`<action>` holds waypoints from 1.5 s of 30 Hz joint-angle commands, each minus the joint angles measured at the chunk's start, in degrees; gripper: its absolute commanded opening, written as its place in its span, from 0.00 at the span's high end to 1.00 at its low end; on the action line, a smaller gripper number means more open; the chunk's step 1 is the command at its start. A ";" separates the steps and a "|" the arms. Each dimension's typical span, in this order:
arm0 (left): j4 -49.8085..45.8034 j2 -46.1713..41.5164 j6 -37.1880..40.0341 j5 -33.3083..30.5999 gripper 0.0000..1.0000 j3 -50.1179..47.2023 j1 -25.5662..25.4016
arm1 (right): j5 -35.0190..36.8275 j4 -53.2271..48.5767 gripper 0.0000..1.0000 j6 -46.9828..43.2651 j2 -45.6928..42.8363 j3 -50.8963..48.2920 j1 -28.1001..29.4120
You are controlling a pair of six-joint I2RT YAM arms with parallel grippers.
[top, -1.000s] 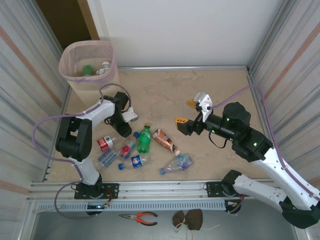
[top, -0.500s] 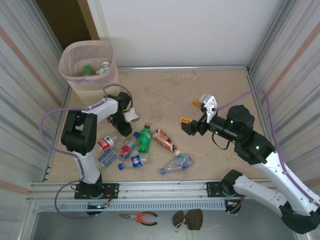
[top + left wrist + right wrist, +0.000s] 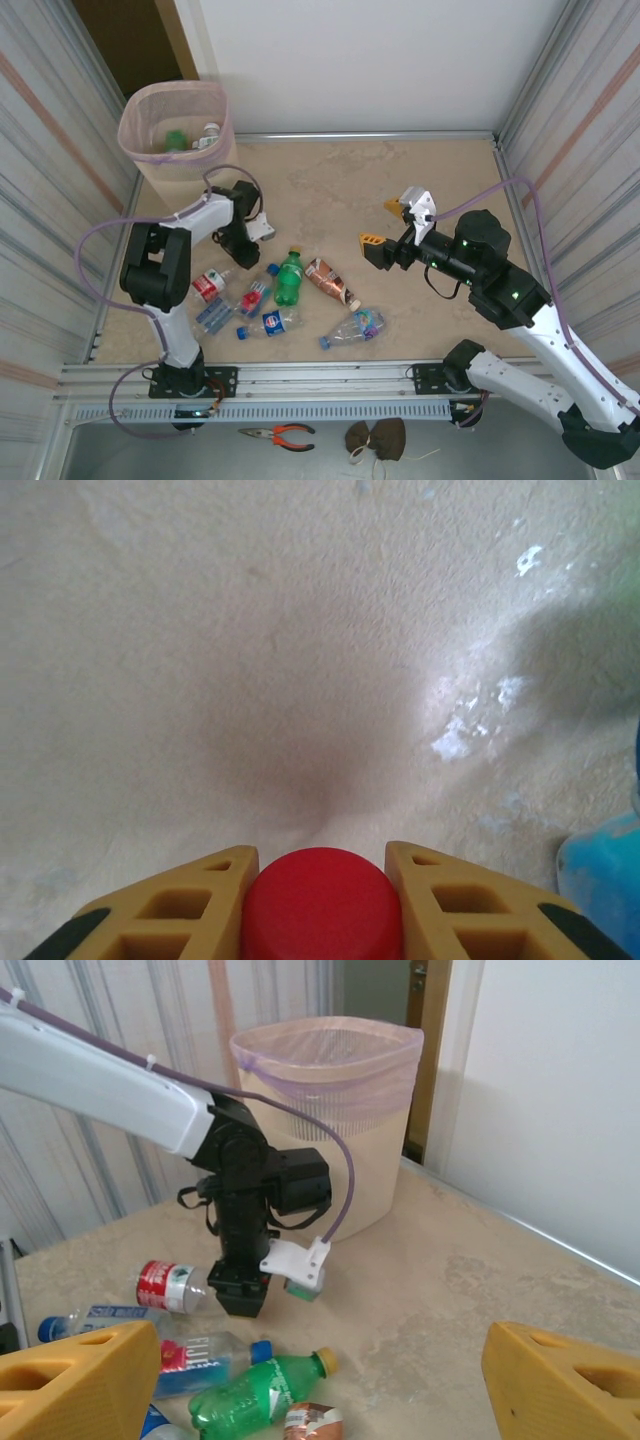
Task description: Put the plastic bottles in the bin
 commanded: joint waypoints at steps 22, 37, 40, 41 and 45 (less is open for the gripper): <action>1.85 -28.72 -5.31 12.03 0.77 23.33 1.52 | -1.56 0.66 0.20 3.03 -0.75 3.31 -0.26; 18.39 -27.36 -9.28 12.77 0.78 36.80 9.71 | -1.23 0.40 0.21 3.20 0.44 5.72 0.94; 19.62 -24.17 -8.14 11.44 0.79 40.87 11.53 | -1.23 0.49 0.21 3.11 0.83 6.11 1.15; 19.59 -22.96 -7.21 10.97 0.79 42.59 12.12 | -1.17 0.51 0.21 3.11 0.96 6.07 1.17; 19.92 -17.58 -4.78 6.77 0.79 48.70 14.68 | -1.12 0.78 0.21 3.10 1.19 6.15 1.52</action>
